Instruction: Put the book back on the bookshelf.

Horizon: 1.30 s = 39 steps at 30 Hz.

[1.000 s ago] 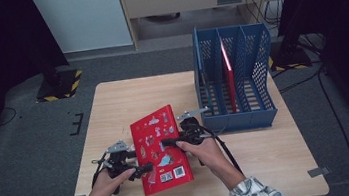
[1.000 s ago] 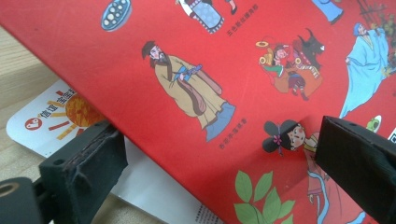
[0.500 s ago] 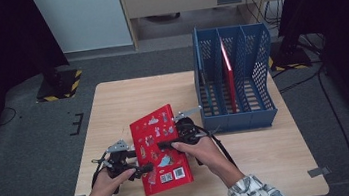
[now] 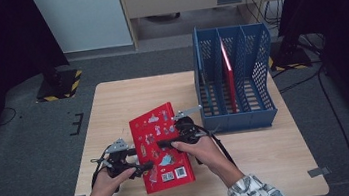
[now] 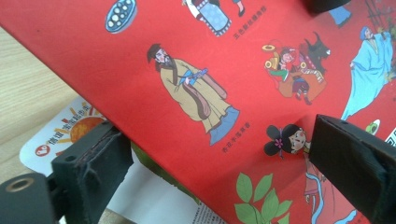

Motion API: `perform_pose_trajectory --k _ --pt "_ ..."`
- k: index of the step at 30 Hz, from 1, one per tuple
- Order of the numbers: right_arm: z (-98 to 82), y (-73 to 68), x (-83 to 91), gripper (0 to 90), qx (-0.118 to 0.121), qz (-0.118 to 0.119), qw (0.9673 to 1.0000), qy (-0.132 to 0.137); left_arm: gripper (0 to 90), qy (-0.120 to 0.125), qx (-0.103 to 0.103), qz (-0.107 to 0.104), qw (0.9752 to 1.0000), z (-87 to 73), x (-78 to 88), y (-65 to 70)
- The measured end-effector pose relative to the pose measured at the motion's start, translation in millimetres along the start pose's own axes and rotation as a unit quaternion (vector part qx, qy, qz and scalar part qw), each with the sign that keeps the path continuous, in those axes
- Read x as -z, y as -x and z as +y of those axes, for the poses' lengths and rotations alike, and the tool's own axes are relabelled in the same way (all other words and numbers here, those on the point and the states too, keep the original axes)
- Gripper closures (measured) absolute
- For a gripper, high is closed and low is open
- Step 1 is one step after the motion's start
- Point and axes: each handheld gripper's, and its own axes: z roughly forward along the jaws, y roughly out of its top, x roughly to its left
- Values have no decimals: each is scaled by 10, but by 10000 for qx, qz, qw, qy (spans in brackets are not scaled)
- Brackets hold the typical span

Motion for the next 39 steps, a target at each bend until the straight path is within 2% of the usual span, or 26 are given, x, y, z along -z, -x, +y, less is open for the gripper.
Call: perform_pose_trajectory --k 15,18,22,25,31,36,39 --pt "85 -120 36 600 316 -38 9994 106 110 275 -41 99 9996 40 76 -3" --pt "92 -135 49 654 302 30 9994 137 122 344 -86 127 9993 57 102 7" --pt "117 -179 83 688 462 73 9987 215 153 505 -112 152 9985 90 157 15" --pt "144 -228 103 695 662 58 9975 249 160 604 -145 200 9979 123 202 27" --pt "199 -307 143 723 971 154 9945 359 222 958 -198 316 9947 201 340 70" --pt "210 -315 129 737 1071 223 9931 427 278 1092 -233 470 9926 231 421 58" --pt "224 -307 112 742 1132 268 9921 475 297 1090 -332 622 9915 258 454 61"
